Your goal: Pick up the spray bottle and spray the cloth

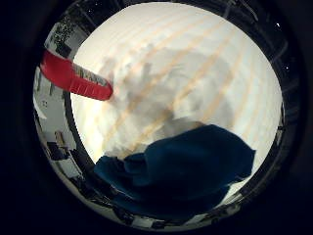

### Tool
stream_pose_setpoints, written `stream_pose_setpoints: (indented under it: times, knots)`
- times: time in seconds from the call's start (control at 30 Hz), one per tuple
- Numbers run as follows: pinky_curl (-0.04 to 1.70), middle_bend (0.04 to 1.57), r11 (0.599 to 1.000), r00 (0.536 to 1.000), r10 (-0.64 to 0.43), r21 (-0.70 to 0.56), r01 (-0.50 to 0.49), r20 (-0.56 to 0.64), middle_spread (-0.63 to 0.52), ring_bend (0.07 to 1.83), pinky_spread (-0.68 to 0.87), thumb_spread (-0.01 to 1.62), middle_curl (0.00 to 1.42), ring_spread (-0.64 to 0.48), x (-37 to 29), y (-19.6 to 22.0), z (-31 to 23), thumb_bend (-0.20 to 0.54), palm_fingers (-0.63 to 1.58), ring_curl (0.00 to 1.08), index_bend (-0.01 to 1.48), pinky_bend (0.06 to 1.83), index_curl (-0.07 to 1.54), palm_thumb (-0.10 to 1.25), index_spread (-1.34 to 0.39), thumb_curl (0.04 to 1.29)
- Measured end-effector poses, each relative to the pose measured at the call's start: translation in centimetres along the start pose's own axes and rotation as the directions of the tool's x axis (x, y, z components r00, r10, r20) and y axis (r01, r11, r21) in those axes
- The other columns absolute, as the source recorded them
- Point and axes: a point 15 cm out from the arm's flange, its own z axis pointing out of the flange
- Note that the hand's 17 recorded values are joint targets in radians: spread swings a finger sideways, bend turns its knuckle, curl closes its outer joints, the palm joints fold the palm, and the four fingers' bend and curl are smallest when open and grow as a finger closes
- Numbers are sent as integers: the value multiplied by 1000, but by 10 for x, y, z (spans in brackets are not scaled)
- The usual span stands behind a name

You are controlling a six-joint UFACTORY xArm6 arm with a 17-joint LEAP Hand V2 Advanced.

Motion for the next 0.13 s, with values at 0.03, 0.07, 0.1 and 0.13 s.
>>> stream_pose_setpoints:
  times: [0.03, 0.07, 0.1, 0.13]
  knots:
    - [327, 188, 1000, 1000, 0, 10, 0, -11, 35, 382, 399, 989, 320, 142, 4, -1, -12, -27, 167, 224, 170, 384, 321, 566, -289, 313]
    - [324, 187, 1000, 1000, 1, 16, -1, -19, 35, 380, 399, 992, 319, 142, 7, -1, -23, -28, 168, 225, 170, 385, 320, 562, -287, 311]
    - [322, 186, 1000, 1000, 4, 16, -3, -21, 38, 379, 398, 993, 317, 145, 10, 1, -30, -27, 167, 226, 171, 384, 319, 561, -285, 310]
    - [322, 187, 1000, 1000, 3, 14, -3, -19, 39, 372, 398, 993, 316, 150, 9, 3, -37, -27, 165, 226, 173, 385, 320, 561, -285, 310]
